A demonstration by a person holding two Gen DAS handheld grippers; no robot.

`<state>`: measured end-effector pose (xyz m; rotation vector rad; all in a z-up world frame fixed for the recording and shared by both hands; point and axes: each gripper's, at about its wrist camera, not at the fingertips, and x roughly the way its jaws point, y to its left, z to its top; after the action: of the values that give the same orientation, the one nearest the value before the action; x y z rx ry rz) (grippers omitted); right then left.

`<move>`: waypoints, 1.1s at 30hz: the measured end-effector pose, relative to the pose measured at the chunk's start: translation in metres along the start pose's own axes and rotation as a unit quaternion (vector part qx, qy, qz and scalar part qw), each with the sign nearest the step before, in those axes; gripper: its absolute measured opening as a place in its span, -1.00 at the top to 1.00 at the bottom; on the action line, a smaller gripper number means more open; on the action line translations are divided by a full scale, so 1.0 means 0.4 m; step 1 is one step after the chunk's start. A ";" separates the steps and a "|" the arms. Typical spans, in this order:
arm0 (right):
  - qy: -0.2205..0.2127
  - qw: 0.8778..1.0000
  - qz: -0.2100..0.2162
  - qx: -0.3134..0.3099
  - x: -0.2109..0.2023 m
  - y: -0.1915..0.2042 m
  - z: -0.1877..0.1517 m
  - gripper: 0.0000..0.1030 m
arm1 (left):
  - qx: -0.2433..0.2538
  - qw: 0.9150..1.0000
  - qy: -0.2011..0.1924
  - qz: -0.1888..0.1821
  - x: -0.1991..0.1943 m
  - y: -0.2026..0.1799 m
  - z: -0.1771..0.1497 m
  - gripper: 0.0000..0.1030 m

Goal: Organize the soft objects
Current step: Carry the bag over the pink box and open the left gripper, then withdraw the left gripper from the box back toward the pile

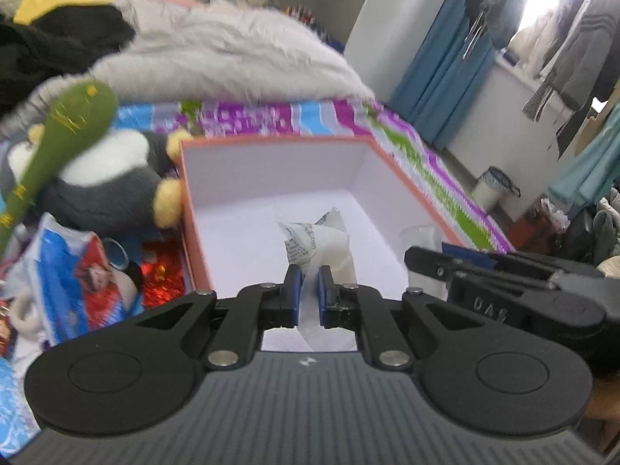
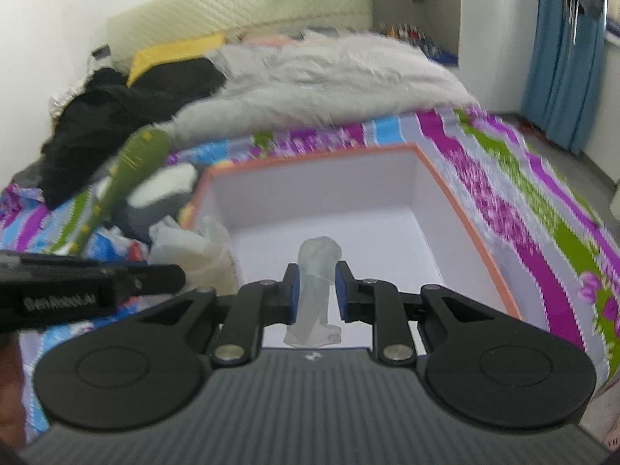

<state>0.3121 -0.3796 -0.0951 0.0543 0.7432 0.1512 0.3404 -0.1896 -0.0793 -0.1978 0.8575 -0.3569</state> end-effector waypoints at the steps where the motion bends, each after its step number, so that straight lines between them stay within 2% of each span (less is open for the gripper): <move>1: 0.007 1.000 -0.002 0.004 0.019 -0.010 -0.007 0.53 | -0.001 1.000 0.006 0.003 0.016 0.002 0.000 0.78; 9: 0.024 0.999 -0.005 0.030 0.130 -0.055 -0.055 0.53 | 0.024 0.998 0.054 0.018 0.159 0.004 0.009 0.78; 14: 0.022 0.998 0.004 0.051 0.146 -0.073 -0.067 0.45 | 0.017 0.997 0.078 0.019 0.213 0.020 -0.005 0.77; 17: 0.023 0.998 0.004 0.061 0.141 -0.081 -0.061 0.40 | 0.011 0.997 0.079 0.020 0.213 0.028 -0.005 0.76; 24: -0.007 0.999 0.009 0.052 0.056 -0.052 -0.030 0.40 | 0.021 0.998 0.051 0.015 0.112 0.019 0.009 0.76; 33: -0.070 0.996 0.041 0.041 -0.126 0.062 -0.001 0.40 | 0.032 0.999 -0.004 0.015 -0.111 0.030 -0.006 0.76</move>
<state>0.2722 -0.3631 -0.0591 0.1721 0.6079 0.1936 0.3147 -0.1616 -0.0533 -0.1261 0.8391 -0.3552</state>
